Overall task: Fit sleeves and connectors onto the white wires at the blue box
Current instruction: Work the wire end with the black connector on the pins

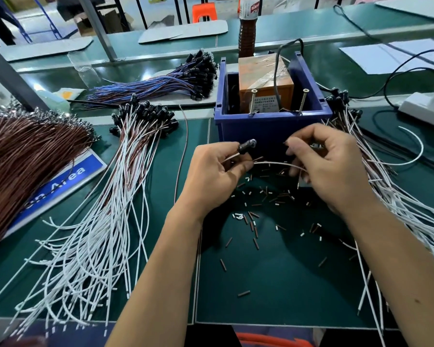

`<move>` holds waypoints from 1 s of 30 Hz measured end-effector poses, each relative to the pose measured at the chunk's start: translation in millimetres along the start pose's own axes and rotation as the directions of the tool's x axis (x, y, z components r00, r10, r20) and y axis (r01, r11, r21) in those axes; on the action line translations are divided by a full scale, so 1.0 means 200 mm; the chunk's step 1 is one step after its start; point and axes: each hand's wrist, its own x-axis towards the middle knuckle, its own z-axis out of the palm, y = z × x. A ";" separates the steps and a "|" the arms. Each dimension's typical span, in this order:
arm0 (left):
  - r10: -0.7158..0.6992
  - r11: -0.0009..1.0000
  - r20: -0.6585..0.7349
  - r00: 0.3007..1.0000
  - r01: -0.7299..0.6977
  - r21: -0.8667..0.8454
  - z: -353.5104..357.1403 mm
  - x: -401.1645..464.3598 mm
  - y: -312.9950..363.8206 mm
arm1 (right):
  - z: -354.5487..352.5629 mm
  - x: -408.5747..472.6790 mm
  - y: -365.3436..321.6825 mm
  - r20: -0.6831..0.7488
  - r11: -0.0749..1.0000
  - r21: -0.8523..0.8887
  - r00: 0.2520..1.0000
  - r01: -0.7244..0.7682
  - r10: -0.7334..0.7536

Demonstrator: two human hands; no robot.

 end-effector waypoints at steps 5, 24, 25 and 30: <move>-0.021 0.998 -0.043 0.999 0.018 -0.058 -0.02 0.00 -0.01 | 0.03 -0.02 -0.01 0.110 0.981 -0.176 0.992 0.085 -0.066; 0.072 0.962 0.083 0.994 -0.047 -0.269 -0.03 -0.01 0.12 | -0.15 0.04 0.00 0.363 0.955 -0.284 0.932 0.087 0.023; 0.091 0.974 0.142 0.986 -0.059 -0.221 -0.01 -0.02 0.14 | -0.14 0.04 -0.01 0.377 0.962 -0.255 0.926 0.093 0.010; 0.130 0.991 0.201 0.971 -0.120 -0.058 0.06 -0.01 0.13 | -0.12 0.03 -0.02 0.428 0.989 -0.137 0.904 0.061 0.004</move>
